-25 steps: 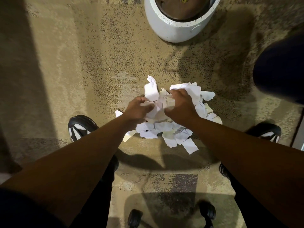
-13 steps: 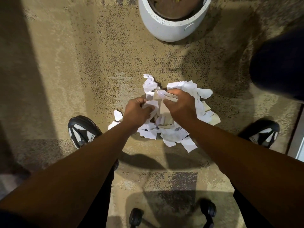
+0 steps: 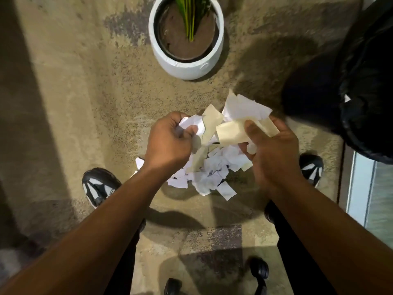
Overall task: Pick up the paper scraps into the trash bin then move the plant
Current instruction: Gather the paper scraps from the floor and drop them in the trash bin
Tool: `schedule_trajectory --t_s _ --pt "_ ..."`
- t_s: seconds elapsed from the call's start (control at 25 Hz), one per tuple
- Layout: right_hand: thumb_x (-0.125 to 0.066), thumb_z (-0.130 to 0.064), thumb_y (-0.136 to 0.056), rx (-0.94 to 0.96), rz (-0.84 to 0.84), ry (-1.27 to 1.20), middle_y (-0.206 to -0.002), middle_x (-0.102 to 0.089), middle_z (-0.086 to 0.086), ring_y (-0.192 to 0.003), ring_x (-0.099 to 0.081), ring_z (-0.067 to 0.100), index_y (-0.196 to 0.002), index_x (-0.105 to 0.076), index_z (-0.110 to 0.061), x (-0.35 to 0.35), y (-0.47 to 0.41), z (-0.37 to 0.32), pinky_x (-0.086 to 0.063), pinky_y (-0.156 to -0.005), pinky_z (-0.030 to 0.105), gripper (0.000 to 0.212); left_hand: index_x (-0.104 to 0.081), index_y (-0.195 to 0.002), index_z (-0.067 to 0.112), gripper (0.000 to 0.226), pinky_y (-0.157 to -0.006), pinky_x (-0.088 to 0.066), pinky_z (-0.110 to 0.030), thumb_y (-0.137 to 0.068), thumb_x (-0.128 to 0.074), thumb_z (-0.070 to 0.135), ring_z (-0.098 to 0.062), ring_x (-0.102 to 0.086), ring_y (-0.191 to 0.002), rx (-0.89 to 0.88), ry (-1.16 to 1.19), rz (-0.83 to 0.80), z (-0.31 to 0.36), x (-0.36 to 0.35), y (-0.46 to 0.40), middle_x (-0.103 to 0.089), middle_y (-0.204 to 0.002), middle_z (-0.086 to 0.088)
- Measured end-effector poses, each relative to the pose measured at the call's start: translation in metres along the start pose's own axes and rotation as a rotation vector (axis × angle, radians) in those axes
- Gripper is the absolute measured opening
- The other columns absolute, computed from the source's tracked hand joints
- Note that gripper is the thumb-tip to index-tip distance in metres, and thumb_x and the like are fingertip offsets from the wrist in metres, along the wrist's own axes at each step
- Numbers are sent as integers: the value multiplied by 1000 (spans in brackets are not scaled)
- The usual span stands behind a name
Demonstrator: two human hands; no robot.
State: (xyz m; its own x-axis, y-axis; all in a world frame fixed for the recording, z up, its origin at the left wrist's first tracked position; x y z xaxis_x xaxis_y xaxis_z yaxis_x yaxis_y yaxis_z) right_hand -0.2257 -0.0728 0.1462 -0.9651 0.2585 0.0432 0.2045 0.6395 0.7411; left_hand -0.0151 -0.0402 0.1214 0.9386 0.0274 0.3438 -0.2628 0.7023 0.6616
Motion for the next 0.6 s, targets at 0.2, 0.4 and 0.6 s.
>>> schedule_trajectory --t_s 0.2,0.4,0.6 --pt "-67 -9 -93 -3 198 -315 -109 -78 -8 -98 -76 16 -112 -68 -29 63 44 -59 -64 -76 39 27 -72 -92 11 10 -53 -51 -31 -95 -69 20 -29 -65 -69 66 225 -38 79 -34 11 -75 -89 -15" --pt "-62 -7 -96 49 265 -492 -98 -79 -11 -96 -76 16 -108 -66 -27 98 27 -91 -63 -73 35 24 -73 -109 12 15 -74 -60 -43 -98 -63 16 -29 -71 -101 140 435 -190 130 -95 7 -75 -113 -8" --pt "-64 -10 -97 29 306 -648 -101 -78 -3 -88 -76 20 -107 -68 -26 139 0 -114 -59 -66 34 19 -63 -125 4 27 -83 -60 -55 -100 -57 10 -33 -74 -103 109 593 -237 182 -166 4 -75 -115 -14"
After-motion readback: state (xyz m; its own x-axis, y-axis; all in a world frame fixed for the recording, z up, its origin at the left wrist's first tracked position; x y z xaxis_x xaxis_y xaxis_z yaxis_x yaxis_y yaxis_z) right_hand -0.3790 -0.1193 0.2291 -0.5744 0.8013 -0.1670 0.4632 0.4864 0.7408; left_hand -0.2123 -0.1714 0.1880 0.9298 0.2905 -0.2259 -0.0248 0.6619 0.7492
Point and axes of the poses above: each hand's wrist, its own y-axis away from the middle knuckle, its own x-axis out of the back of the hand, z = x × y, the point moved 5 cm from there along -y, towards the middle knuckle
